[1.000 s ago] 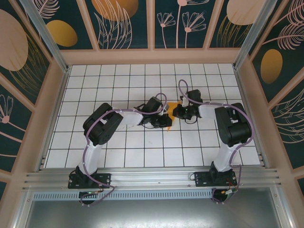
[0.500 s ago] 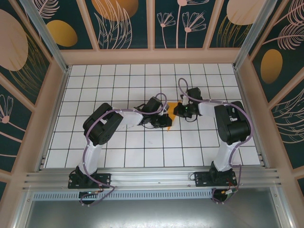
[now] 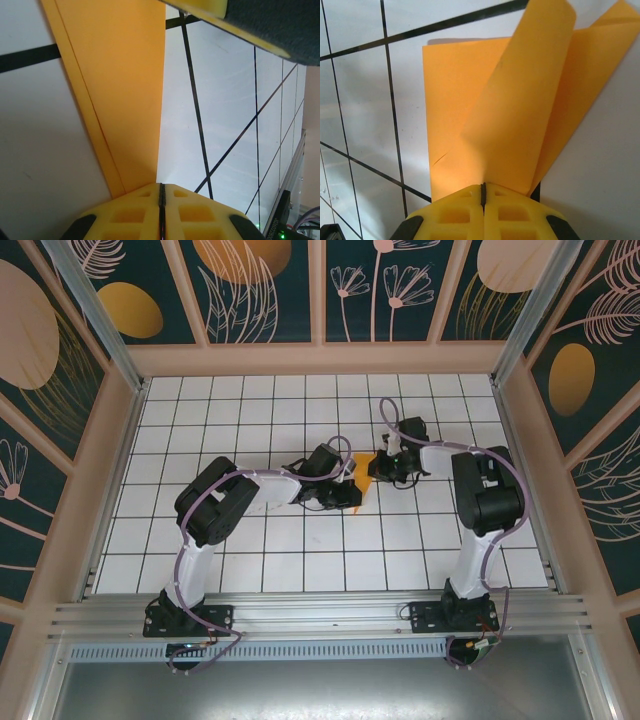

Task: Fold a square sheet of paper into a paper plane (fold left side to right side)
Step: Fold the wing for the fifth time at the center of the table.

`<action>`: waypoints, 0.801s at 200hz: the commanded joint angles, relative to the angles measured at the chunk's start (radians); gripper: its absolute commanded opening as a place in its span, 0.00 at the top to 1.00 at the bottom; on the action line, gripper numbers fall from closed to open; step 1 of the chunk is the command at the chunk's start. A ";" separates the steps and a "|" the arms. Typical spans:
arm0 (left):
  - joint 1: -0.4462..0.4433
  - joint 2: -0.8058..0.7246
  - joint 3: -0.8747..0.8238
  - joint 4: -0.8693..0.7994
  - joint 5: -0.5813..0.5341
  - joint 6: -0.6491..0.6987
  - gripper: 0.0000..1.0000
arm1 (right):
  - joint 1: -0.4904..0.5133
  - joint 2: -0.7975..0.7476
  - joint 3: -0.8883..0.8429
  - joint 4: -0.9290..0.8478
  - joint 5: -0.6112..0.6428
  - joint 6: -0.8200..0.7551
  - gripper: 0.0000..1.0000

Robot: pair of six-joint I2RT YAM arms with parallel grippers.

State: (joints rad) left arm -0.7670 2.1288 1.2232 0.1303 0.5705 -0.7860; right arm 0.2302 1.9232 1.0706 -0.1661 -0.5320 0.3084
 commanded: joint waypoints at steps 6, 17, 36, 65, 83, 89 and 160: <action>-0.016 0.046 -0.039 -0.114 -0.046 0.028 0.90 | -0.060 0.045 0.056 0.045 0.136 -0.036 1.00; -0.017 0.046 -0.039 -0.113 -0.046 0.026 0.91 | -0.065 0.051 0.067 0.041 0.138 -0.040 1.00; -0.017 0.047 -0.040 -0.112 -0.045 0.025 0.91 | -0.077 0.061 0.084 0.035 0.136 -0.044 1.00; -0.017 0.049 -0.041 -0.110 -0.043 0.026 0.91 | -0.091 0.070 0.103 0.029 0.134 -0.050 1.00; -0.017 0.048 -0.041 -0.109 -0.043 0.026 0.91 | -0.098 0.081 0.122 0.018 0.135 -0.057 1.00; -0.016 0.048 -0.041 -0.109 -0.044 0.026 0.91 | -0.102 0.088 0.131 0.013 0.135 -0.060 1.00; -0.017 0.045 -0.046 -0.104 -0.044 0.023 0.91 | -0.129 0.146 0.208 -0.009 0.142 -0.075 1.00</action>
State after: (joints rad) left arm -0.7670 2.1288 1.2232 0.1303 0.5705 -0.7860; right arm 0.1284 2.0220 1.2350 -0.1905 -0.4503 0.2619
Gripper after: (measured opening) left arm 0.087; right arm 0.059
